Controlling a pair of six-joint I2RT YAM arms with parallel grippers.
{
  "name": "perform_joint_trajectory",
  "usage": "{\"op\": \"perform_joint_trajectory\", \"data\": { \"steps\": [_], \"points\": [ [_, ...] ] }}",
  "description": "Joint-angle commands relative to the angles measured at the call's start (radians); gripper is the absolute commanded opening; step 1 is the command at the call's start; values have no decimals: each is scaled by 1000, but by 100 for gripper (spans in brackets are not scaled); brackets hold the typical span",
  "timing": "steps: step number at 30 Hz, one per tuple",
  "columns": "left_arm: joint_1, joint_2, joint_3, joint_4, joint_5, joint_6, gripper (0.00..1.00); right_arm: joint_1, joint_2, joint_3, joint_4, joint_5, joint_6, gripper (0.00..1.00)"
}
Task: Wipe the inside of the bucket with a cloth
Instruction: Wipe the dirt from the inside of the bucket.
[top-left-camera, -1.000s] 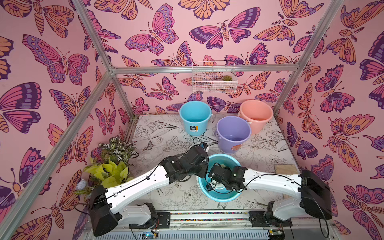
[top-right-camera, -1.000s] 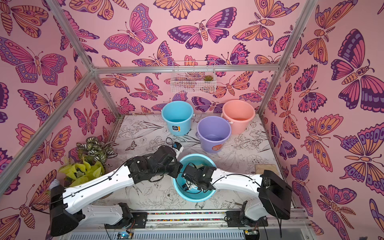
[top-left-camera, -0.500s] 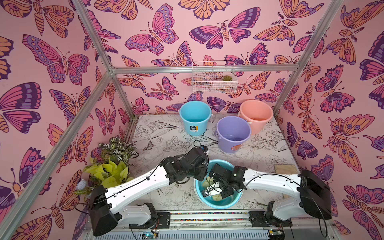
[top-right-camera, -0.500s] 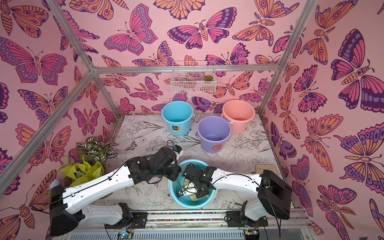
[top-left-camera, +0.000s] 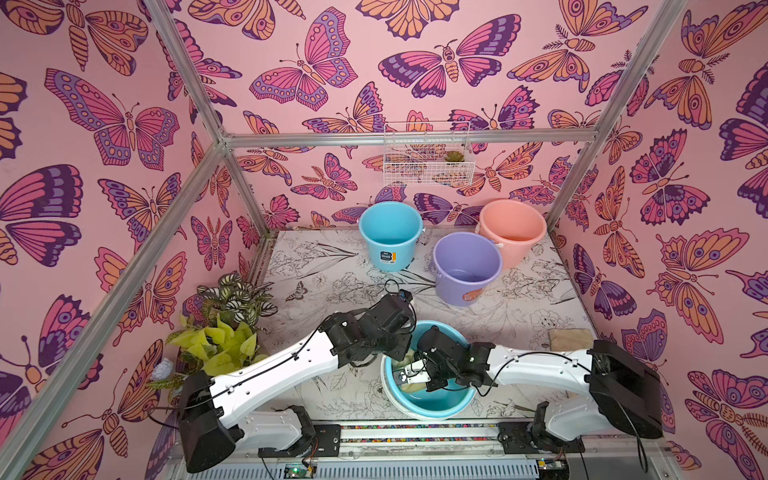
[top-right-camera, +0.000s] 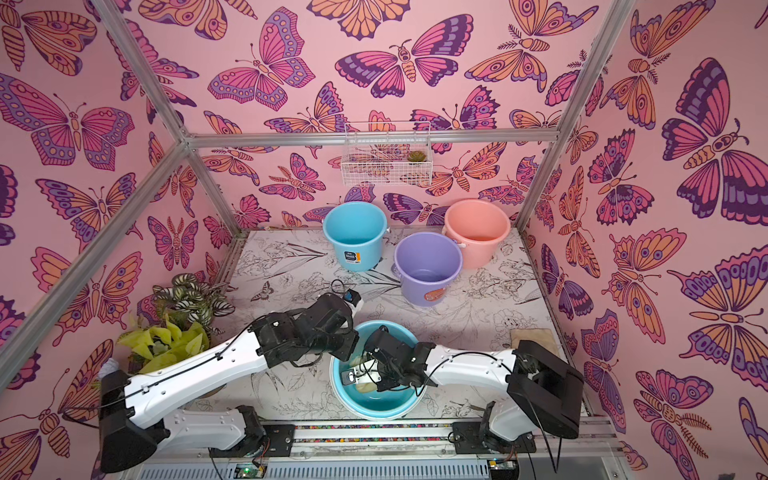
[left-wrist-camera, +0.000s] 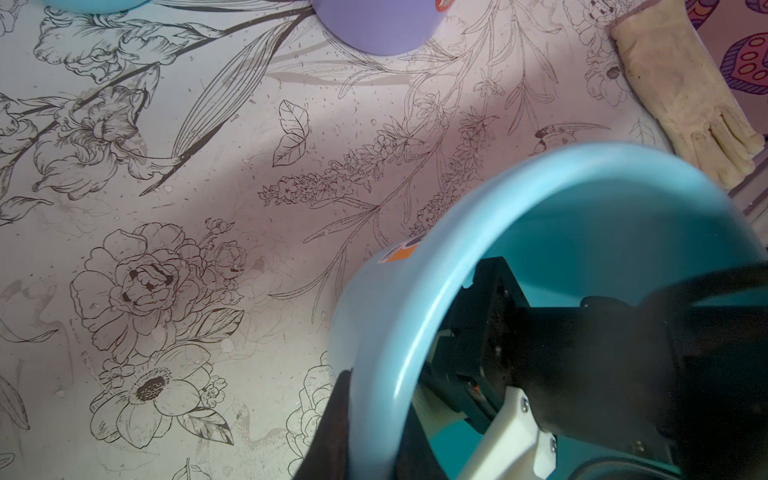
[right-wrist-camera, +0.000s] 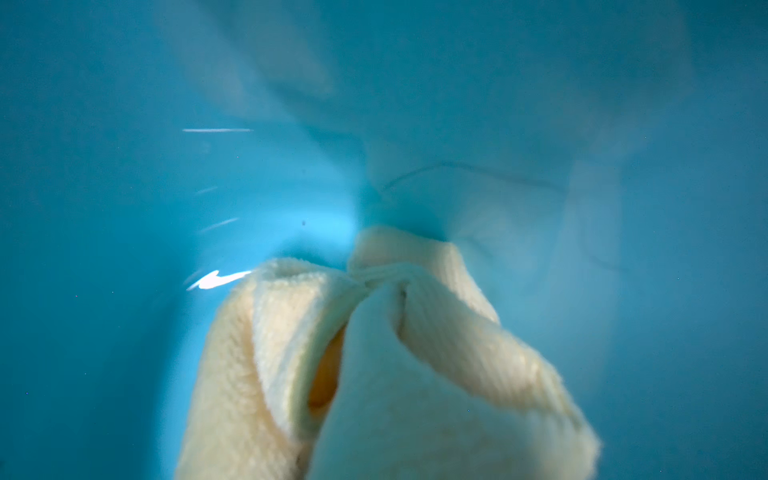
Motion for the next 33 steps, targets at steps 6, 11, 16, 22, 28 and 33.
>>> {"op": "perform_joint_trajectory", "data": {
  "steps": [6,11,16,22,28,33],
  "points": [
    [-12,17,11,138,37,-44,0,35,24,-6,346,301,-66,0],
    [-14,17,18,138,33,-44,0,44,34,-3,342,508,-207,0],
    [-15,17,19,136,28,-39,0,45,32,39,163,617,-301,0],
    [-15,17,22,135,18,-39,0,44,-6,132,-231,623,-289,0],
    [-15,17,27,135,11,-36,0,44,17,249,-637,556,-189,0],
    [-17,53,24,135,0,-35,0,44,12,285,-802,409,-114,0]
  ]
}}
